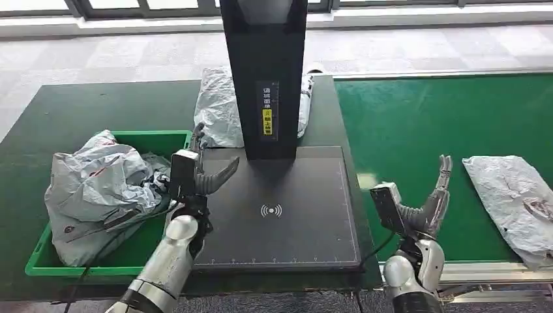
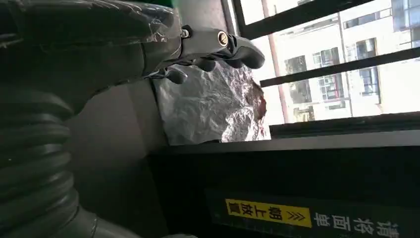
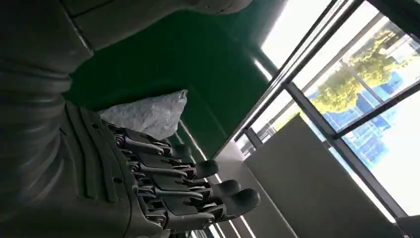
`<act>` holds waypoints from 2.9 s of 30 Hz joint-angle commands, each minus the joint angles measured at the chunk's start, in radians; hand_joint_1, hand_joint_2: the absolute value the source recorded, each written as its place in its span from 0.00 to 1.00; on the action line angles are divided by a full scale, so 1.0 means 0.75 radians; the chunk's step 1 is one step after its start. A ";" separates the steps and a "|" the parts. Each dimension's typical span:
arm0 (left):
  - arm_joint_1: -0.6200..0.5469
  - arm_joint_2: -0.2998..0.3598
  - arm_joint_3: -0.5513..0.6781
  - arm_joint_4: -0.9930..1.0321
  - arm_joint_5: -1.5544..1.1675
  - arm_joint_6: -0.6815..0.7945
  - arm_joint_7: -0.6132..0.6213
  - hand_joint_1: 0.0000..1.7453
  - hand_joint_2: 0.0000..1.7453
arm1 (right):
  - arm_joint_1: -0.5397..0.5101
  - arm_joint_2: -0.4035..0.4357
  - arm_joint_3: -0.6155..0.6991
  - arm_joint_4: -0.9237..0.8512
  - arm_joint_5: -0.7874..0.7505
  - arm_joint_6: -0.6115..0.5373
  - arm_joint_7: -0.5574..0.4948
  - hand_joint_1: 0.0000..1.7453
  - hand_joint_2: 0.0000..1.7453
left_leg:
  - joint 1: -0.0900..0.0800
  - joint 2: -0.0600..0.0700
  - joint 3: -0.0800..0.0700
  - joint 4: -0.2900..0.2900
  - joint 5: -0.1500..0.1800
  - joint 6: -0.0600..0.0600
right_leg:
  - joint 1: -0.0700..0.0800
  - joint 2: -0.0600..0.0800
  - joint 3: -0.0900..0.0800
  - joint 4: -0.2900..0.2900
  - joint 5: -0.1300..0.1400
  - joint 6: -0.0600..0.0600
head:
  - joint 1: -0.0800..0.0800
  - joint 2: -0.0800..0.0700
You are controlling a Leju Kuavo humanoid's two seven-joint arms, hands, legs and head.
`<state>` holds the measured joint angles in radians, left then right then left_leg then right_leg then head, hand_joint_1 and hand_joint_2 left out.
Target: Moved the parcel from conveyor to table for the left to box.
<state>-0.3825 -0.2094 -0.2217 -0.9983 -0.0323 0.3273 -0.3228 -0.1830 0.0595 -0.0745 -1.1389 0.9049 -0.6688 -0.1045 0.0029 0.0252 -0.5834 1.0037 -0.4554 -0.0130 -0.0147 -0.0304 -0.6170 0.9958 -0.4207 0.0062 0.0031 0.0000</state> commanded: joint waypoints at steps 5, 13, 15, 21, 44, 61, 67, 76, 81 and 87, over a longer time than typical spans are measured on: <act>0.105 0.052 -0.094 0.045 0.097 0.017 -0.004 0.00 1.00 | -0.155 -0.103 -0.239 0.491 0.462 -0.014 0.322 0.00 1.00 | 0.000 0.000 0.003 -0.001 -0.002 0.001 | 0.000 0.002 0.004 -0.002 0.000 0.000 | 0.000 0.000; 0.104 0.050 -0.094 0.041 0.097 0.018 -0.003 0.00 1.00 | -0.158 -0.104 -0.240 0.492 0.463 -0.011 0.323 0.00 1.00 | 0.000 -0.001 0.002 -0.001 -0.001 0.002 | 0.000 0.002 0.003 -0.001 -0.001 0.001 | 0.000 0.000; 0.104 0.050 -0.094 0.041 0.097 0.018 -0.003 0.00 1.00 | -0.158 -0.104 -0.240 0.492 0.463 -0.011 0.323 0.00 1.00 | 0.000 -0.002 0.004 -0.001 -0.002 0.002 | 0.000 0.003 0.004 -0.002 -0.001 0.001 | 0.000 0.000; 0.057 0.043 -0.131 0.142 0.068 -0.004 -0.014 0.00 1.00 | -0.242 -0.207 -0.231 0.713 0.888 0.187 0.771 0.00 1.00 | 0.000 -0.004 0.004 -0.002 -0.001 0.002 | -0.001 0.001 0.005 -0.003 -0.001 0.001 | 0.000 0.000; 0.029 0.054 -0.160 0.142 -0.014 -0.020 -0.044 0.00 1.00 | -0.286 -0.211 -0.239 0.745 0.888 0.395 0.863 0.00 1.00 | 0.000 -0.002 0.003 -0.001 -0.001 0.002 | 0.000 0.003 0.004 -0.001 -0.001 0.001 | 0.001 0.000; 0.004 0.032 -0.168 0.179 -0.062 -0.023 -0.030 0.00 1.00 | -0.318 -0.208 -0.238 0.761 0.888 0.433 0.899 0.00 1.00 | 0.000 -0.002 0.002 0.000 -0.001 0.002 | 0.000 0.002 0.003 -0.001 0.000 0.001 | 0.001 0.000; -0.001 0.022 -0.170 0.178 -0.066 -0.024 -0.025 0.00 1.00 | -0.331 -0.208 -0.238 0.762 0.888 0.450 0.905 0.00 1.00 | 0.001 -0.002 0.003 0.000 -0.001 0.002 | 0.000 0.003 0.004 -0.001 0.000 0.001 | 0.001 0.000; -0.012 0.017 -0.167 0.196 -0.073 -0.041 -0.020 0.00 1.00 | -0.354 -0.212 -0.233 0.771 0.888 0.480 0.924 0.00 1.00 | 0.000 -0.001 0.001 0.000 -0.001 0.002 | -0.001 0.002 0.002 -0.001 0.000 0.002 | 0.001 0.000; -0.018 0.014 -0.166 0.203 -0.076 -0.045 -0.020 0.00 1.00 | -0.360 -0.212 -0.232 0.776 0.888 0.490 0.936 0.00 1.00 | 0.000 -0.002 0.002 0.000 -0.001 0.002 | 0.000 0.002 0.003 -0.001 0.000 0.001 | 0.001 0.000; -0.021 0.013 -0.165 0.204 -0.076 -0.046 -0.020 0.00 1.00 | -0.362 -0.214 -0.233 0.778 0.888 0.493 0.938 0.00 1.00 | 0.000 -0.002 0.002 0.000 -0.001 0.002 | 0.000 0.002 0.003 -0.001 0.000 0.001 | 0.001 0.000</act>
<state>-0.3531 -0.2136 -0.3151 -0.9045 -0.0866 0.2979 -0.3437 -0.4042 -0.1053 -0.2049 -0.6191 1.5538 -0.3128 0.5966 0.0026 0.0244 -0.5837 1.0041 -0.4558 -0.0110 -0.0153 -0.0311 -0.6164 0.9957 -0.4209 0.0079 0.0034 -0.0004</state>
